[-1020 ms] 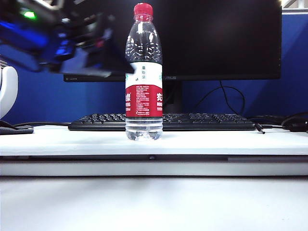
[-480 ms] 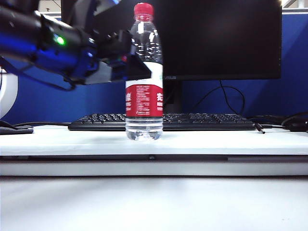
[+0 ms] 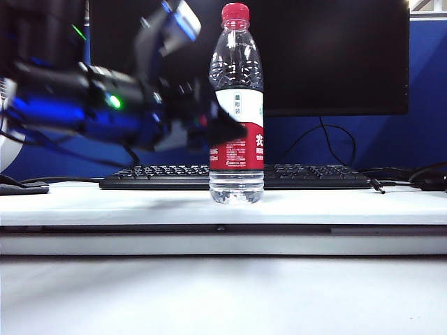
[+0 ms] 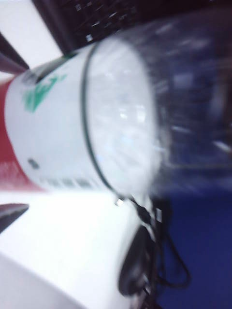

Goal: Unscrew the cap from the plastic bottle on the table.

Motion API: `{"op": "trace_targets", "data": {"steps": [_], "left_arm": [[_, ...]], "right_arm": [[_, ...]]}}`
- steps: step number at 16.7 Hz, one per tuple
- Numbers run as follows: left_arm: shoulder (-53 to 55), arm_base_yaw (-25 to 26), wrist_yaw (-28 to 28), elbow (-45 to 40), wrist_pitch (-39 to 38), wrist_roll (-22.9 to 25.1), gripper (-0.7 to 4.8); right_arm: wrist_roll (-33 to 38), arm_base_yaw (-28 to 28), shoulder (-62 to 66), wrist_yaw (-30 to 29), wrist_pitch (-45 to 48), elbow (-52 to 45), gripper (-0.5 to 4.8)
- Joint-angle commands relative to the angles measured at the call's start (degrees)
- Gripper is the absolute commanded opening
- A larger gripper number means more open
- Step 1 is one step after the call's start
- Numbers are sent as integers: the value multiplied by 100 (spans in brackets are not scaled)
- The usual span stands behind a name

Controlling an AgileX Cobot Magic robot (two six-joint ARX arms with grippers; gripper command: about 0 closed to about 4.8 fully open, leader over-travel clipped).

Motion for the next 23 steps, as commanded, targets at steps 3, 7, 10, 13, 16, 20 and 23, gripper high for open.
{"op": "trace_targets", "data": {"steps": [3, 7, 10, 13, 16, 20, 23], "left_arm": [[774, 11, 50, 634, 636, -164, 350], [1019, 9, 334, 1001, 627, -170, 339], [1069, 7, 975, 1113, 627, -168, 350], [1082, 2, 977, 1141, 649, -166, 479], [1091, 2, 914, 1180, 643, -166, 479], [1113, -94, 953, 1414, 431, -144, 479], [1255, -96, 933, 1552, 328, -146, 479]], "right_arm": [[0, 2, -9, -31, -48, 35, 154], [-4, 0, -9, -28, -245, 35, 155], [-7, 0, -9, -24, -608, 35, 173], [-26, -2, -9, -7, -651, 35, 173], [-28, -2, -9, -7, -710, 35, 173], [-28, -4, -9, -7, -780, 35, 173], [-26, -4, -9, -9, -778, 35, 172]]}}
